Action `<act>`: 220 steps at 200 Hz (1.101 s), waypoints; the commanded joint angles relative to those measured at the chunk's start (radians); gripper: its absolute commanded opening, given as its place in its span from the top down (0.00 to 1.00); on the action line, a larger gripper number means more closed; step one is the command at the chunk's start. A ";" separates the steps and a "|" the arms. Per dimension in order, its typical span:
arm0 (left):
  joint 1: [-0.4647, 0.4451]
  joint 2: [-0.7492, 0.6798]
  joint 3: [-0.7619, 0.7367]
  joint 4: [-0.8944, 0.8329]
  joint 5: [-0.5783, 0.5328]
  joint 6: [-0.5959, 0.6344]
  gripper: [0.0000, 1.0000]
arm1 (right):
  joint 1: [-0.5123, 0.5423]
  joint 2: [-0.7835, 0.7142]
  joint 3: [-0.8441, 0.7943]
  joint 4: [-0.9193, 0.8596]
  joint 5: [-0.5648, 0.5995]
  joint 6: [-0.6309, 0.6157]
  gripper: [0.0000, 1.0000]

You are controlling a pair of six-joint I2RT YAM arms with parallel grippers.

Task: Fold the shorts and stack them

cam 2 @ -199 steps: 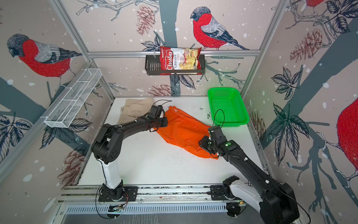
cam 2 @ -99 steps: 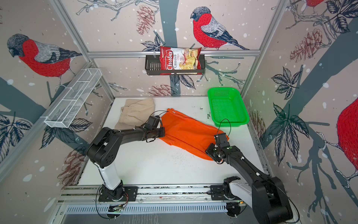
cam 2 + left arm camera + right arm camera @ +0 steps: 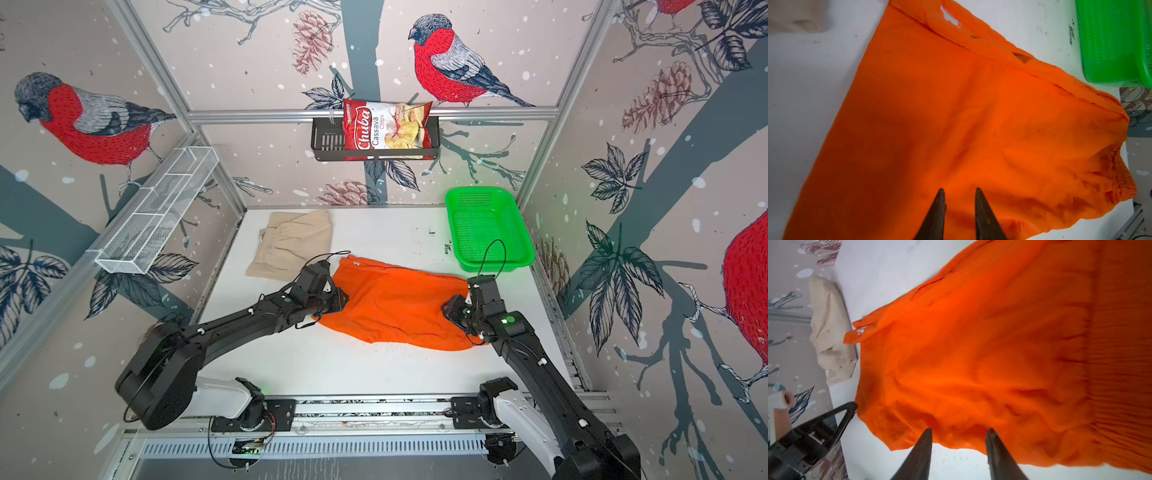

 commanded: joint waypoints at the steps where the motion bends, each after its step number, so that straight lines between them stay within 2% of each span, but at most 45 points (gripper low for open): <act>1: -0.001 0.091 0.071 0.068 0.049 0.035 0.81 | 0.096 0.090 0.016 0.186 0.020 0.047 0.56; 27: -0.004 0.253 0.198 0.069 0.079 0.073 0.86 | 0.159 0.244 0.007 0.341 -0.026 0.062 0.57; 69: -0.004 0.442 0.369 0.037 0.076 0.133 0.87 | 0.172 0.378 -0.018 0.378 -0.035 0.043 0.57; 107: 0.024 0.567 0.502 0.046 0.056 0.148 0.87 | 0.172 0.388 -0.116 0.371 -0.059 0.044 0.57; 140: 0.096 0.676 0.642 0.049 0.043 0.160 0.87 | 0.171 0.301 -0.193 0.330 -0.058 0.059 0.57; 188: 0.142 0.673 0.758 0.006 0.037 0.196 0.82 | 0.152 0.230 -0.117 0.300 -0.034 0.055 0.56; 204: 0.140 0.610 0.699 -0.003 0.078 0.186 0.81 | 0.141 0.255 -0.056 0.323 -0.028 0.043 0.55; 220: 0.129 0.505 0.575 0.015 0.109 0.159 0.82 | 0.135 0.314 0.011 0.375 -0.028 0.031 0.55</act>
